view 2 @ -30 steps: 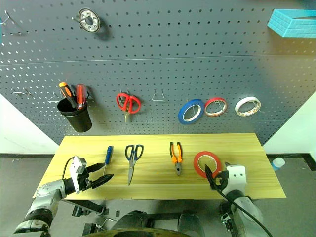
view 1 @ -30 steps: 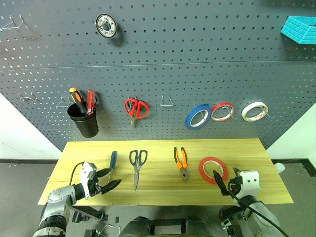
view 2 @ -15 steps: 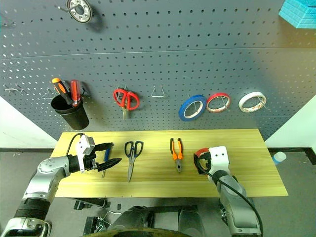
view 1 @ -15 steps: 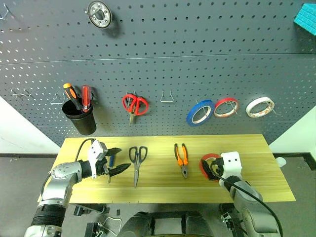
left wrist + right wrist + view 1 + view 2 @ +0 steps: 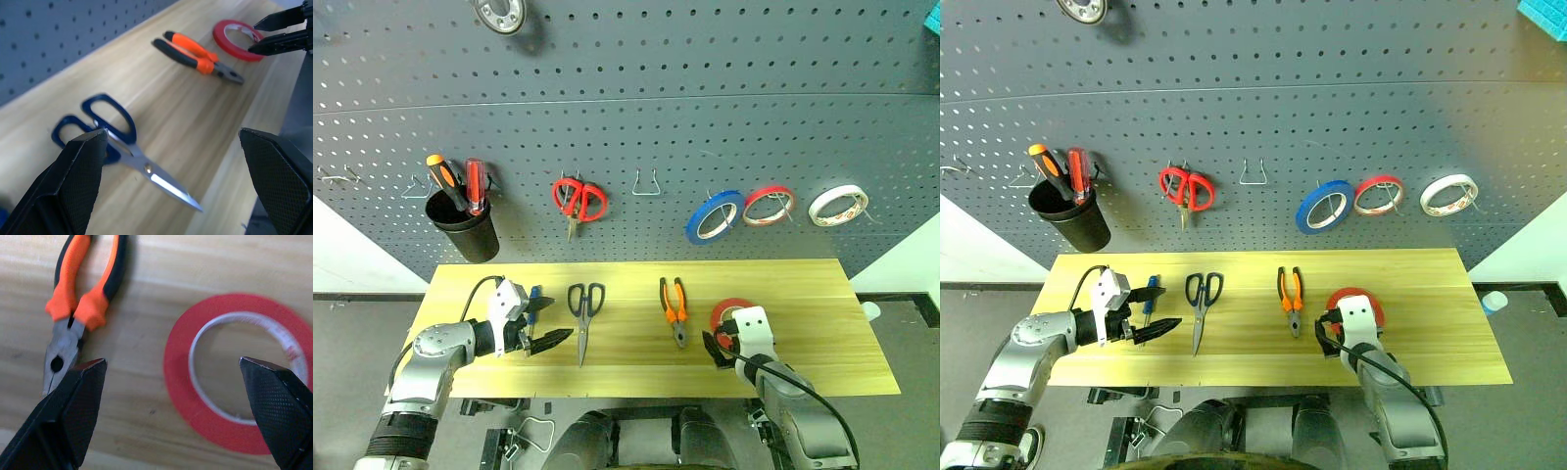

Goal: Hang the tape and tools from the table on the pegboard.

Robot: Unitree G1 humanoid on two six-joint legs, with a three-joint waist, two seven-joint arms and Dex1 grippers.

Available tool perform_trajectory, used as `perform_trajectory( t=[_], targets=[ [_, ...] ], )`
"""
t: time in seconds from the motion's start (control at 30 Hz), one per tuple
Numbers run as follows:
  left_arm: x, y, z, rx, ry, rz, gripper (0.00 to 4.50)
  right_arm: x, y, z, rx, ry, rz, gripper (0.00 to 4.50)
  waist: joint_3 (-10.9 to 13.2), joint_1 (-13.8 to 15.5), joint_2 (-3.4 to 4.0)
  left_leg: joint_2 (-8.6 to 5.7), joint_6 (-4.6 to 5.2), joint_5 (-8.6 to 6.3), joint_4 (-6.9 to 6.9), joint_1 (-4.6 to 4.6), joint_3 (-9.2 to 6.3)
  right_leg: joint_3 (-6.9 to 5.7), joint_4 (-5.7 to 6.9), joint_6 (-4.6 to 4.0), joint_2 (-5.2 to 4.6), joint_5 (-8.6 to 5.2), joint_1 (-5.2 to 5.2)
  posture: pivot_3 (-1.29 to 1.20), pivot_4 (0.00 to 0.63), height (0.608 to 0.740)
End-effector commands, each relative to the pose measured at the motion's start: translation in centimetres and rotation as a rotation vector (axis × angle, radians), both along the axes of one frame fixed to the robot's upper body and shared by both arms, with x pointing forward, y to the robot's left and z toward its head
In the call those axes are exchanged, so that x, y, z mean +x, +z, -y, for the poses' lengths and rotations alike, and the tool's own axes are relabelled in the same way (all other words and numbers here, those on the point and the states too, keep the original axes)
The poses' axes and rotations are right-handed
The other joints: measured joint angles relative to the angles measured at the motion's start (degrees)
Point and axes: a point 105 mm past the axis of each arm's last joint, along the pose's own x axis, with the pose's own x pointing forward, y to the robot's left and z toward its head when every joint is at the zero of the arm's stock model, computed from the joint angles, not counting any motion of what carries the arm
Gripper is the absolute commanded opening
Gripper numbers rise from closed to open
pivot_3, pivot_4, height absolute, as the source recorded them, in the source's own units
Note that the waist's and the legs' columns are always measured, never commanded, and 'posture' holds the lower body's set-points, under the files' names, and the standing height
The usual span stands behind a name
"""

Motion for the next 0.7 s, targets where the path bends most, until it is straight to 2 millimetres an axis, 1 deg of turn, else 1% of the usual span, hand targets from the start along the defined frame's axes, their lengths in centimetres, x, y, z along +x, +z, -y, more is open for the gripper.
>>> perform_trajectory(
  t=[0.03,0.27,0.43,0.53,0.7],
  targets=[
    [0.0,1.2,0.2,-0.011,-0.013,0.036,4.46,0.2,0.8,-0.5,-0.005,0.017,0.029,4.50,0.26,0.01,-0.03,0.00,0.00,0.00,0.01,-0.05,0.00,0.00,0.00,0.00,0.00,0.00,-0.04,0.04,0.175,0.739],
    [-0.4,1.6,0.5,-0.019,-0.019,0.035,4.46,0.5,0.2,-0.6,-0.020,0.039,0.011,4.50,1.16,-0.07,-0.10,0.00,-0.03,0.02,0.00,-0.17,0.00,0.00,-0.01,-0.01,-0.02,0.01,-0.17,0.05,0.195,0.739],
    [-0.7,2.2,0.6,-0.023,-0.023,0.044,4.46,1.3,-0.1,0.0,-0.032,0.038,0.008,4.50,2.09,-0.01,-0.24,0.00,-0.05,0.03,0.00,-0.18,0.00,-0.01,-0.01,-0.01,-0.03,0.01,-0.16,0.06,0.214,0.739],
    [-1.0,2.4,0.7,-0.025,-0.024,0.045,4.46,1.6,-0.2,0.3,-0.041,0.042,0.006,4.50,2.56,-0.08,-0.18,0.00,-0.05,0.03,-0.01,-0.22,0.00,-0.01,-0.04,-0.01,-0.03,0.01,-0.19,0.07,0.223,0.739],
    [-1.5,2.8,0.7,-0.036,-0.015,0.042,4.46,1.9,-0.6,0.6,-0.045,0.041,0.001,4.50,3.44,-0.01,-0.30,0.01,-0.06,0.03,-0.02,-0.25,0.01,-0.01,-0.07,-0.01,-0.06,0.01,-0.21,0.08,0.238,0.739]
  ],
)
